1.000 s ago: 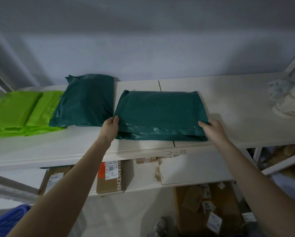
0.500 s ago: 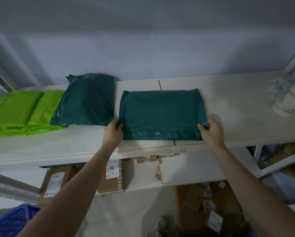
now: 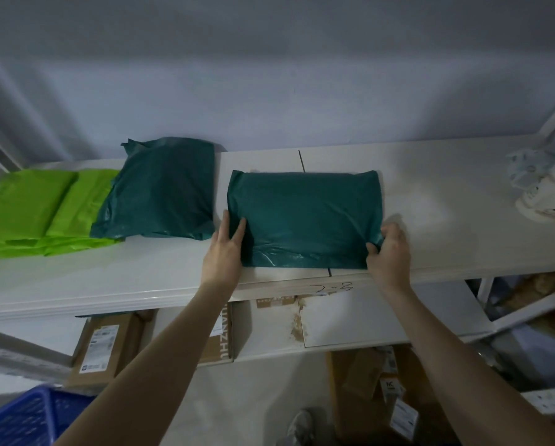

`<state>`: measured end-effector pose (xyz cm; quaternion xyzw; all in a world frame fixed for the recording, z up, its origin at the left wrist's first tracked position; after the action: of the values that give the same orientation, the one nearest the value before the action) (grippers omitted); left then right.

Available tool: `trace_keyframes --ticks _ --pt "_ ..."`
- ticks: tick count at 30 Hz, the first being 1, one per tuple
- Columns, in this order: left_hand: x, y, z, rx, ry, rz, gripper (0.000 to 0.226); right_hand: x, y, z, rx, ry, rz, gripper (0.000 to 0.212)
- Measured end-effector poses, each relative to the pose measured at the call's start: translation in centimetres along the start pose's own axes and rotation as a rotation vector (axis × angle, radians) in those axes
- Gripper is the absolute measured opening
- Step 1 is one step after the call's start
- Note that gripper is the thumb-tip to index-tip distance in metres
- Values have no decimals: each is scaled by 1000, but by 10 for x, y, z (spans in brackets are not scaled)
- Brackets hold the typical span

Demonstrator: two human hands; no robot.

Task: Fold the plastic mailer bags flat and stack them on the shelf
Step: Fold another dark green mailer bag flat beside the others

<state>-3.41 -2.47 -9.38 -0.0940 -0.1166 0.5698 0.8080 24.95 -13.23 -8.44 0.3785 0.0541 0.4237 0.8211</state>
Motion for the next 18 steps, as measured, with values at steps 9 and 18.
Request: trace_keyframes --ticks 9,18 --pt "9 12 -9 23 123 58 51 -4 -5 -10 -467 99 81 42" --pt "46 -14 57 -19 -171 87 34 51 17 16 -167 -17 -24 37"
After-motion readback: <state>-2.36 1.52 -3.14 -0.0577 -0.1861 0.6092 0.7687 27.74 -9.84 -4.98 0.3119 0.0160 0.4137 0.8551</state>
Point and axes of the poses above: each hand's wrist, its own x-axis towards the middle knuckle, its own z-axis out of the back of the hand, y = z × x, the point moved 8 cm from there along x, towards the middle knuckle
